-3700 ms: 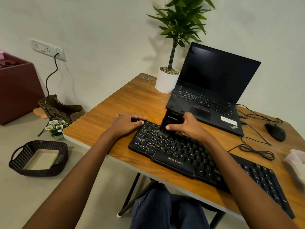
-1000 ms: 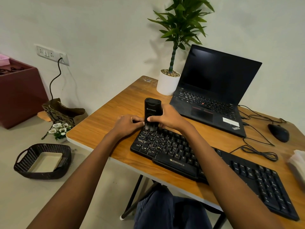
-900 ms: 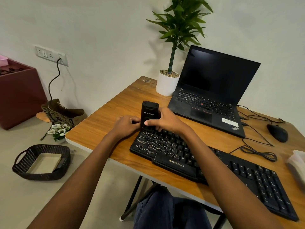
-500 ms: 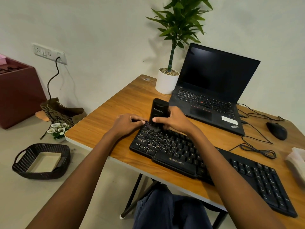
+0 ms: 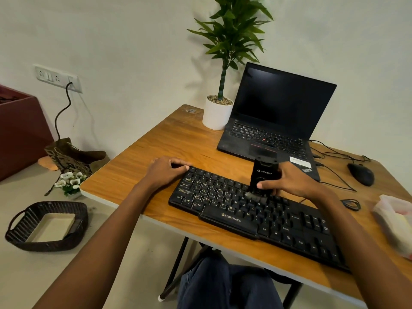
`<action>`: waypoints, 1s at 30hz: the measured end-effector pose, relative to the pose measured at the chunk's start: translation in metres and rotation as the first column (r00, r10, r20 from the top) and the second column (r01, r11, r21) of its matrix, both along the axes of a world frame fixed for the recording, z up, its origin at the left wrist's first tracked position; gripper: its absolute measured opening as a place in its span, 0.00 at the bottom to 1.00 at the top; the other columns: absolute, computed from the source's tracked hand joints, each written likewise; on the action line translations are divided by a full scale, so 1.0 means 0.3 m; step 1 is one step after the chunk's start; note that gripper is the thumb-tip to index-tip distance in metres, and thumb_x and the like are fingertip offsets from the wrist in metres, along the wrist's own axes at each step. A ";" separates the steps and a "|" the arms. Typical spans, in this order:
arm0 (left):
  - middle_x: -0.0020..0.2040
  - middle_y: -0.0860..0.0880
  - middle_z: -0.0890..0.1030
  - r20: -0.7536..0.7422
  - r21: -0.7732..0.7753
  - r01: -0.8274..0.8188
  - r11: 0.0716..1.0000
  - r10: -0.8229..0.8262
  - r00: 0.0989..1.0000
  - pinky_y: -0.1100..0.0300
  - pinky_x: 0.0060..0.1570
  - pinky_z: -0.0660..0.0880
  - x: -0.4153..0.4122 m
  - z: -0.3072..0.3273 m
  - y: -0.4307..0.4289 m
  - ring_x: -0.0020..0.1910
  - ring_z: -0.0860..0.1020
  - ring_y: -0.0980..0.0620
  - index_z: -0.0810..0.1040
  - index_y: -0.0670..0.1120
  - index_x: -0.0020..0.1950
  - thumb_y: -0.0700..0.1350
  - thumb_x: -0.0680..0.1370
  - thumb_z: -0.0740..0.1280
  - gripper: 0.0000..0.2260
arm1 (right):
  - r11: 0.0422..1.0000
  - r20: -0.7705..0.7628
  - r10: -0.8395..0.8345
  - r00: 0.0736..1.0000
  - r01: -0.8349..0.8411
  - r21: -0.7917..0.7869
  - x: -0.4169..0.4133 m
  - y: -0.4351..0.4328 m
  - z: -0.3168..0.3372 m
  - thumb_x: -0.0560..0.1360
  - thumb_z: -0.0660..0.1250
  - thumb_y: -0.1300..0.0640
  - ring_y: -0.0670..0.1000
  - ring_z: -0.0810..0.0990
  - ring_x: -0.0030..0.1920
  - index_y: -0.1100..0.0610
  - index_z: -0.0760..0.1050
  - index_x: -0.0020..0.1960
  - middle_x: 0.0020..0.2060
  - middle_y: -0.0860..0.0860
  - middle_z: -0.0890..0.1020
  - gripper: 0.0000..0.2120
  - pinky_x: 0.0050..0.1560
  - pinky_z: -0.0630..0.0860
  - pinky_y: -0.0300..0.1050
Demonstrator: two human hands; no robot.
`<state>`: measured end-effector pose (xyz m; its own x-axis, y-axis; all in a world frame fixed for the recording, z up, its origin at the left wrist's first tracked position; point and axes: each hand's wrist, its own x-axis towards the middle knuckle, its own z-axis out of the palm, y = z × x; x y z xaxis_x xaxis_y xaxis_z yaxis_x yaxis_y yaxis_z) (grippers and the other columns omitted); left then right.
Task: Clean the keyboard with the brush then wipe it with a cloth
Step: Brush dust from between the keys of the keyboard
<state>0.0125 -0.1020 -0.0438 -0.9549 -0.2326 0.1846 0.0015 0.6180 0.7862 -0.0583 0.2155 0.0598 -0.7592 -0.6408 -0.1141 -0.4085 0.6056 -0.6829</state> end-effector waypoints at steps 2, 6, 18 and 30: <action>0.60 0.53 0.80 0.000 0.000 -0.002 1.000 0.002 1.000 0.42 0.67 0.63 0.001 0.000 0.000 0.62 0.74 0.52 0.76 0.69 0.45 0.56 0.75 0.67 0.05 | 0.999 0.015 0.036 0.999 -0.036 -0.027 0.012 -0.032 -0.008 0.69 0.72 0.58 0.55 0.81 0.36 0.59 0.74 0.52 0.42 0.59 0.82 0.14 0.32 0.77 0.38; 0.60 0.53 0.79 0.003 0.003 0.010 1.000 -0.010 1.000 0.42 0.67 0.63 0.002 0.000 -0.001 0.62 0.74 0.52 0.75 0.70 0.45 0.56 0.75 0.67 0.06 | 0.994 -0.011 0.089 0.996 -0.090 -0.064 0.050 -0.183 -0.034 0.70 0.73 0.58 0.44 0.79 0.31 0.58 0.72 0.53 0.38 0.51 0.81 0.15 0.31 0.74 0.34; 0.58 0.54 0.80 -0.012 -0.005 0.006 1.000 -0.006 1.000 0.43 0.66 0.64 0.000 -0.001 0.000 0.60 0.75 0.54 0.76 0.69 0.45 0.55 0.75 0.67 0.06 | 0.983 0.005 0.077 0.997 -0.075 -0.165 0.078 -0.259 -0.056 0.70 0.72 0.59 0.43 0.79 0.31 0.59 0.70 0.59 0.41 0.51 0.80 0.20 0.31 0.76 0.35; 0.57 0.55 0.81 -0.022 -0.017 0.019 1.000 -0.019 1.000 0.42 0.65 0.65 -0.011 -0.017 -0.011 0.59 0.76 0.54 0.75 0.70 0.43 0.57 0.75 0.66 0.06 | 0.996 -0.013 0.024 1.000 -0.026 -0.088 0.098 -0.155 -0.029 0.72 0.70 0.57 0.42 0.76 0.25 0.52 0.71 0.46 0.33 0.50 0.79 0.09 0.27 0.73 0.35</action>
